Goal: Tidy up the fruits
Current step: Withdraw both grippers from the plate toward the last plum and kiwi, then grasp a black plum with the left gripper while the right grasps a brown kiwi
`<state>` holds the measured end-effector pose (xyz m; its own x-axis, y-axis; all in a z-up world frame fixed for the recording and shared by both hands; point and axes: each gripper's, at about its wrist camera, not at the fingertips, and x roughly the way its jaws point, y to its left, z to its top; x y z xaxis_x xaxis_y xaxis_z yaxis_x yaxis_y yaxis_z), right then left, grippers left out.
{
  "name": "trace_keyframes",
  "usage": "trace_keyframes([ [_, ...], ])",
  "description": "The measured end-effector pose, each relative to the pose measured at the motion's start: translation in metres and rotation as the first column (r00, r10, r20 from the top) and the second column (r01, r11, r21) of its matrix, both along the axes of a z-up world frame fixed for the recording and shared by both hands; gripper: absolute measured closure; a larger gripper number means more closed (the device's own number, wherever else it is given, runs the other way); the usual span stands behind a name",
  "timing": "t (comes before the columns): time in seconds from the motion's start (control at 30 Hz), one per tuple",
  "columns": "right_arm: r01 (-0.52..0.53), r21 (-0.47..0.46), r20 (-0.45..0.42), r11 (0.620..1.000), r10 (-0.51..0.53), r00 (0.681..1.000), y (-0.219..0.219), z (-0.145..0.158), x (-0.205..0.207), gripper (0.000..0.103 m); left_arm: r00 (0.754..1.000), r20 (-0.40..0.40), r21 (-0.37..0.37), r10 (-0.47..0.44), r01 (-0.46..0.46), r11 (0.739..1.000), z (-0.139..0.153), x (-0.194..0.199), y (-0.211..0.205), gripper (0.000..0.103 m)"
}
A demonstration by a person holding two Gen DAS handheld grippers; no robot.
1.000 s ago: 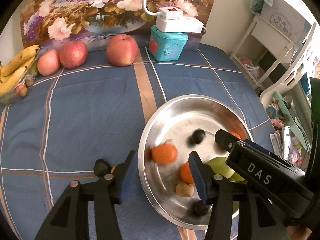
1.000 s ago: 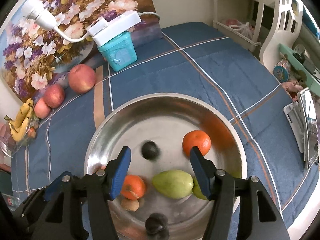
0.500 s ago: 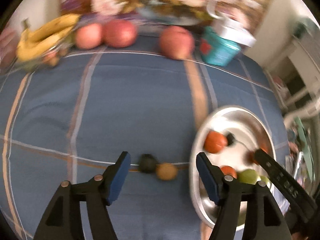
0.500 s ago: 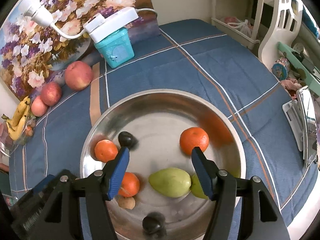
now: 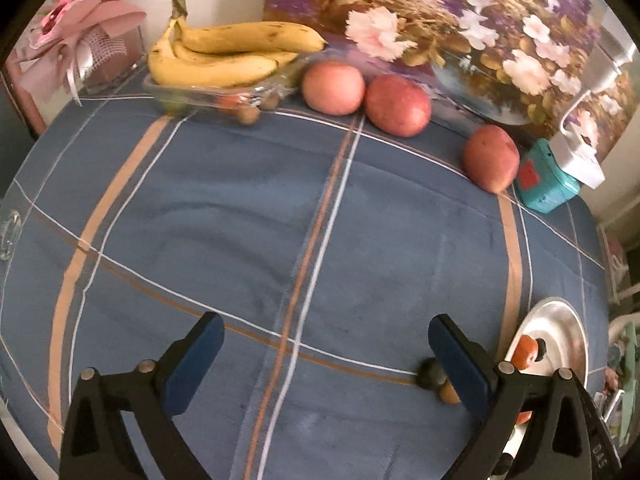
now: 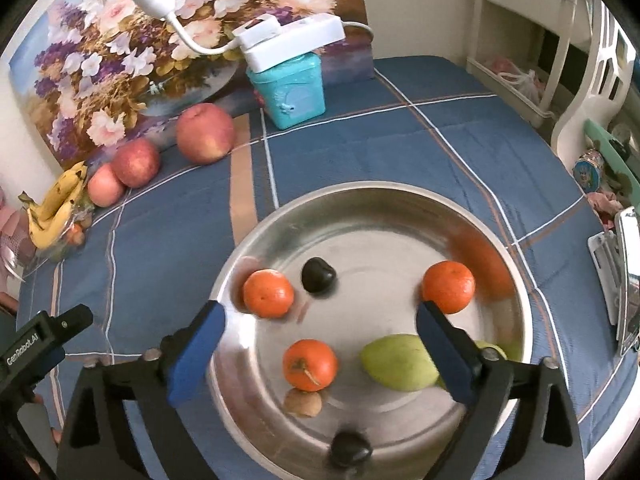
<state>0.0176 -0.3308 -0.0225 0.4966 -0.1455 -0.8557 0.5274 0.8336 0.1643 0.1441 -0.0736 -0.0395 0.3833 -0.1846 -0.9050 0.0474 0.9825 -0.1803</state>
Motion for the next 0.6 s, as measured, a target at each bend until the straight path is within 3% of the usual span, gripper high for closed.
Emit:
trace_keyframes([
  [0.17,-0.02,0.002,-0.025,1.0,0.02,0.999,0.006,-0.004,0.006,0.006,0.999,-0.004,-0.012,-0.032,0.032,0.999,-0.007,-0.001,-0.006,0.0],
  [0.5,-0.014,0.002,-0.075,1.0,0.014,0.997,0.003,-0.014,0.006,0.006,0.985,-0.117,-0.043,-0.129,0.125,0.991,-0.045,-0.007,-0.041,0.0],
  [0.6,-0.004,0.009,-0.074,1.0,0.005,0.997,0.0,-0.015,0.005,0.006,0.983,-0.116,-0.056,-0.146,0.14,0.989,-0.049,-0.012,-0.052,0.001],
])
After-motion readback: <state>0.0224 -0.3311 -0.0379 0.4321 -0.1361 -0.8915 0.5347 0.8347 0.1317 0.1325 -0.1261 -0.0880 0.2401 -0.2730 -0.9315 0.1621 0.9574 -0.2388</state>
